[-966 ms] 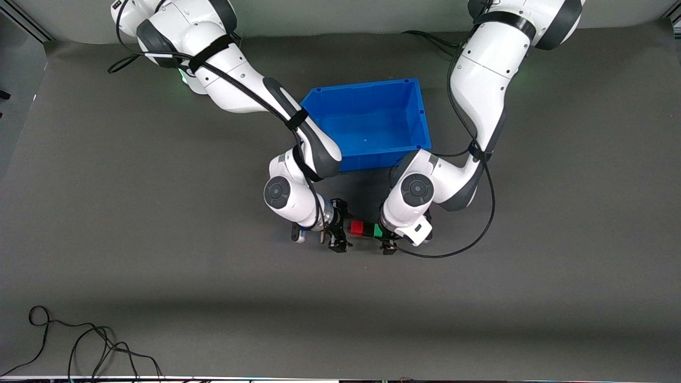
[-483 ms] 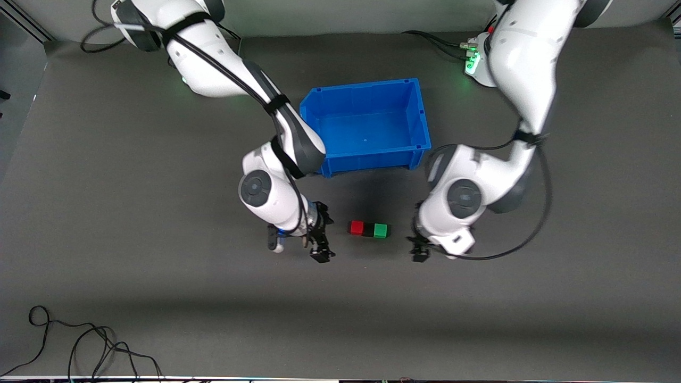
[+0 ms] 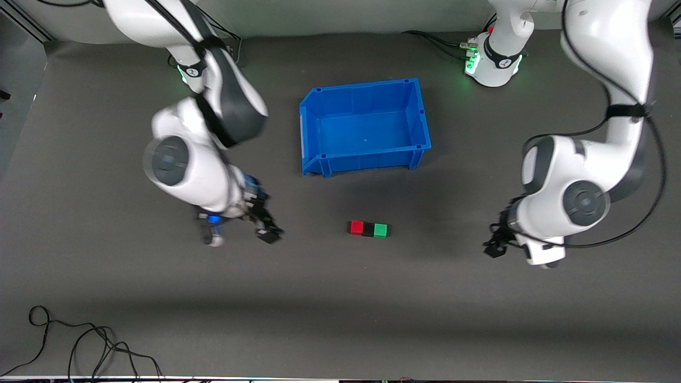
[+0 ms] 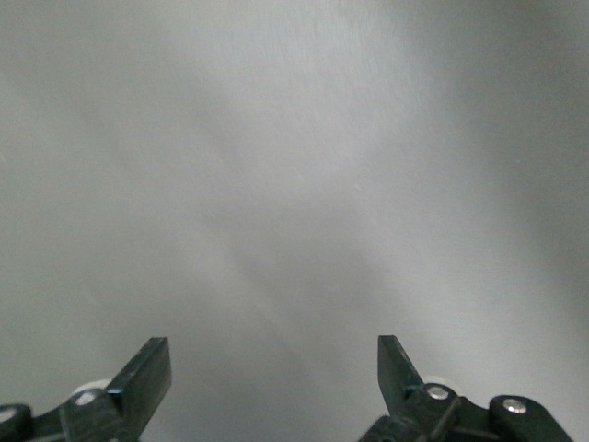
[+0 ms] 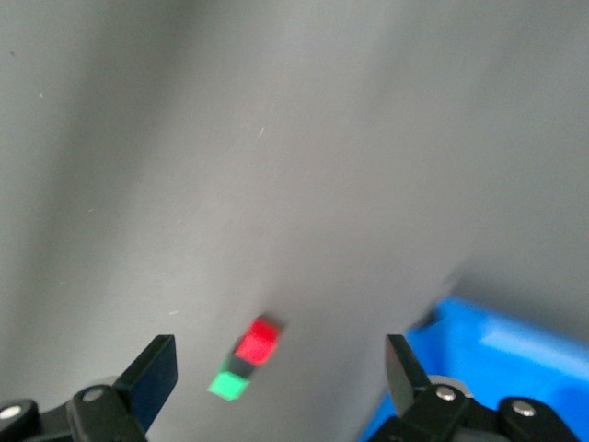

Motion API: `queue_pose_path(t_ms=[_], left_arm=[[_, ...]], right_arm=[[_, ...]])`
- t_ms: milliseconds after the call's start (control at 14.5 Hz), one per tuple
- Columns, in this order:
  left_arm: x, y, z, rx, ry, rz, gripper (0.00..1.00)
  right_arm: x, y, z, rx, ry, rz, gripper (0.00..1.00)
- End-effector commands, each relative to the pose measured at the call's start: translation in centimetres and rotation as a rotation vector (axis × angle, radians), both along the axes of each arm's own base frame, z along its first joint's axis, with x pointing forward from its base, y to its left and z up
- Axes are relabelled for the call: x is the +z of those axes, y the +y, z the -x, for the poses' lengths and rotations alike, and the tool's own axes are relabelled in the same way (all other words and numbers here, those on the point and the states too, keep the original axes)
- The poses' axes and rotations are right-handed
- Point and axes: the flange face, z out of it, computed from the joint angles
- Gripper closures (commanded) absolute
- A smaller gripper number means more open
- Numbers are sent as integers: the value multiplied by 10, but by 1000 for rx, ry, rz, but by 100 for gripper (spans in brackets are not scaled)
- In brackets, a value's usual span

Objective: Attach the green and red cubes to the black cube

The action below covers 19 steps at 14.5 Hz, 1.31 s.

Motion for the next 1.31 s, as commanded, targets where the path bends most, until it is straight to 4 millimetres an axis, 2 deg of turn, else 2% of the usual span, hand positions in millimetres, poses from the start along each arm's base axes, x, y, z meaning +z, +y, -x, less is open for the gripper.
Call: queue_pose_path(t_ms=[0,69,138,276,345,483,552,690,897,966,1241], left_arm=[[32,62,34,-279,-11,20,0],[34,85,42,-345,-4,42,0],[38,98,47,-410,-5,51,0],[54,132,54,-605,-10,73,0],[61,135,57,-711,6,90,0],[80,135,59,-823,-1,92,0],[90,134,57,-827,-26,79,0],[127,131,37,-834,-81,49,0],[144,136,41,-876,-36,68,0],[147,135,42,-889,-38,66,0],[158,132,55,-910,-30,22,0]], right_arm=[[45,-47,17,202,-13,67,0],[59,-62,20,260,-21,79,0],[70,-75,24,321,-33,87,0],[95,-123,30,424,-65,119,0],[106,-137,38,496,-80,110,0],[122,-178,46,603,-101,111,0],[129,-195,49,659,-109,127,0],[145,-230,54,790,-137,137,0],[160,-280,57,930,-167,139,0],[163,-293,58,948,-173,143,0],[169,-317,62,1019,-181,151,0]])
